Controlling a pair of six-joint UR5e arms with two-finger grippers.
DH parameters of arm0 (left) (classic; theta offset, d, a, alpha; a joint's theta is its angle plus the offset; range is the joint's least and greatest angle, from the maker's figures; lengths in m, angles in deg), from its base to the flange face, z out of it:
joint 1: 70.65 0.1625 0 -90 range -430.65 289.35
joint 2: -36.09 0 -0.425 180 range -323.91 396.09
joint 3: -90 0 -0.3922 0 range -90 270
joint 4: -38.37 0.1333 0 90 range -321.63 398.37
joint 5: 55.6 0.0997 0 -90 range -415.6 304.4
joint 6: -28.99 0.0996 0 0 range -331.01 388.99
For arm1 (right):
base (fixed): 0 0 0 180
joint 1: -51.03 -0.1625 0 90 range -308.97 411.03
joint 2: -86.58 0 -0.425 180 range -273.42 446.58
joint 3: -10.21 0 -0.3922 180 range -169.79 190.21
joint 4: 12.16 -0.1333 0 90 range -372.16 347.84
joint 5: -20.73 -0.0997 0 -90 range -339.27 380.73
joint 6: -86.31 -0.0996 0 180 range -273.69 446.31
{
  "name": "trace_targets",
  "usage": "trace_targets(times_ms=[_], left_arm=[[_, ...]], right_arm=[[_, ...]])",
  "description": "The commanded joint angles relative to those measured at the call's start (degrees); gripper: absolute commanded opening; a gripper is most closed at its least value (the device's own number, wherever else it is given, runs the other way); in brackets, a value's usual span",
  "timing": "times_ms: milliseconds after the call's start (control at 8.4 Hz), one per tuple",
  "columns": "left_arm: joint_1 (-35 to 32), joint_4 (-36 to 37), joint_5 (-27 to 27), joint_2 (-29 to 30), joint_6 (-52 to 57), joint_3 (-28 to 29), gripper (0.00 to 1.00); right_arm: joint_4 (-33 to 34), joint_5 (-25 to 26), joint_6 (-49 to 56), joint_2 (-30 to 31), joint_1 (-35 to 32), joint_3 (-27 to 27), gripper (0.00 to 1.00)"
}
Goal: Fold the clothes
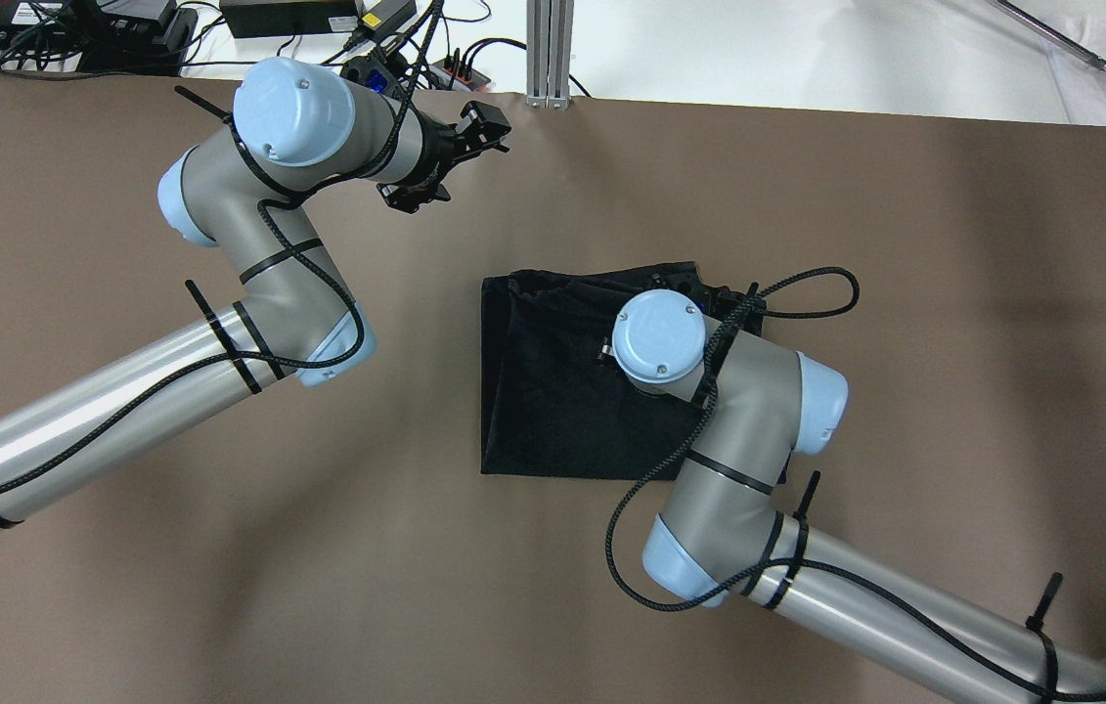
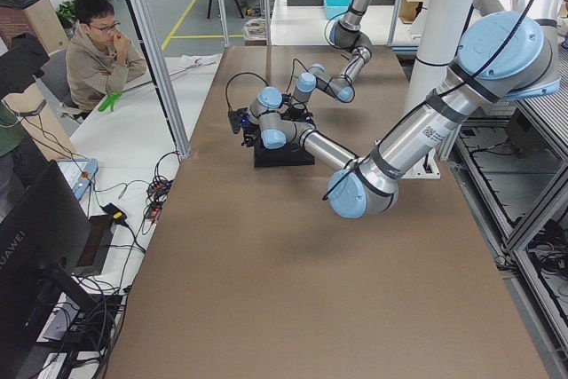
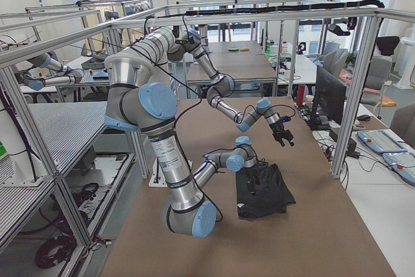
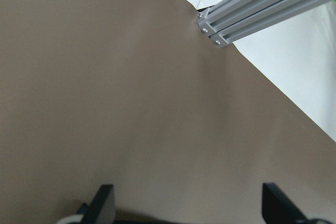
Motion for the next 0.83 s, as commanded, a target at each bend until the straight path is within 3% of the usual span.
trace_targets(times_ms=[0, 238, 357, 476, 595, 715], left_arm=[[0.0, 3.8, 0.3, -5.9, 0.2, -8.9, 1.0], [0.4, 4.5, 1.8, -6.7, 0.1, -10.4, 1.0], [0.6, 4.7, 2.1, -6.6, 0.0, -10.6, 1.0], [0.6, 6.8, 2.1, -6.8, 0.0, -12.2, 1.0], [0.6, 8.0, 2.2, -6.7, 0.1, -12.4, 1.0], [0.6, 8.0, 2.2, -6.6, 0.1, -12.4, 1.0]], right_arm=[[-0.2, 0.5, 5.6, -7.4, -5.5, -10.8, 0.95], [-0.3, 0.5, 11.5, -7.4, -8.8, -11.6, 0.95], [-4.7, 0.7, 11.3, -7.4, -9.0, -16.2, 0.95], [-15.6, 0.9, 10.6, -7.4, -9.1, -20.9, 0.95], [-15.4, -1.2, 10.2, -8.1, -9.2, -19.2, 0.95], [-8.0, -2.5, 10.2, -10.7, -9.2, -16.9, 0.95]])
